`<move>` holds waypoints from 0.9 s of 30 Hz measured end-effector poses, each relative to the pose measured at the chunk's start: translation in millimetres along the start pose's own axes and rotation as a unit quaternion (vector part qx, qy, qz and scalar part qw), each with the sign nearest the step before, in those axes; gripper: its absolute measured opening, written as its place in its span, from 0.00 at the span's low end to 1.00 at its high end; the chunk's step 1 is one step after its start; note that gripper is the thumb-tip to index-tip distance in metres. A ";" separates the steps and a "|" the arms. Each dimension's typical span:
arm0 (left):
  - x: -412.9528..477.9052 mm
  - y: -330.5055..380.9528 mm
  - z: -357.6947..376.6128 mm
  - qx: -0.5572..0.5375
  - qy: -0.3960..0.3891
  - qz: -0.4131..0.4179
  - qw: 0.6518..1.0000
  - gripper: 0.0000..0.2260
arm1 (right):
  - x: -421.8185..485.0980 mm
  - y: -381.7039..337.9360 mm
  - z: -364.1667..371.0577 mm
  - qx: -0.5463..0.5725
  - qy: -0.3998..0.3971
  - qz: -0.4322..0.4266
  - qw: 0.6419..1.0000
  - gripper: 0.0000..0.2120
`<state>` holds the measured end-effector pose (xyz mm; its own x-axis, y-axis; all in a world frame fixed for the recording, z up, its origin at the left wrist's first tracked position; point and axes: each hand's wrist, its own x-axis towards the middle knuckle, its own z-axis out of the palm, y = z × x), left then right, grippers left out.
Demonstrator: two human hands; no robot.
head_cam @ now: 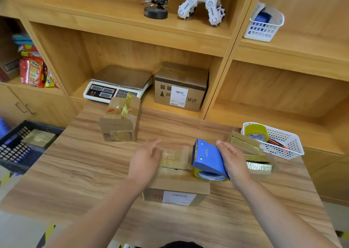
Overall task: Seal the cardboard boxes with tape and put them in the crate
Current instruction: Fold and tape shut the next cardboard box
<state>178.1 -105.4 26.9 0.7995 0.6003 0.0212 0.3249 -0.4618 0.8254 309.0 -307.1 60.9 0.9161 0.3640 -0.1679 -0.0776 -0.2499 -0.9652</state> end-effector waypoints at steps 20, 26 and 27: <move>-7.9 34.5 0.7 -0.362 -0.095 -0.201 0.905 0.03 | -4.7 -4.7 14.7 -0.109 0.001 -0.060 0.992 0.19; -7.2 32.2 0.8 -0.320 -0.081 -0.197 0.923 0.07 | -7.5 -5.1 14.1 -0.137 -0.027 -0.083 0.987 0.16; -6.7 30.8 0.3 -0.304 -0.073 -0.192 0.930 0.07 | -8.1 -5.8 13.1 -0.148 -0.042 -0.090 0.984 0.13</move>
<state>182.9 -123.9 52.0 0.7584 0.5291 -0.3806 0.2900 0.2491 0.9240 297.0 -296.8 65.3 0.8680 0.4958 -0.0269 0.2130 -0.4207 -0.8818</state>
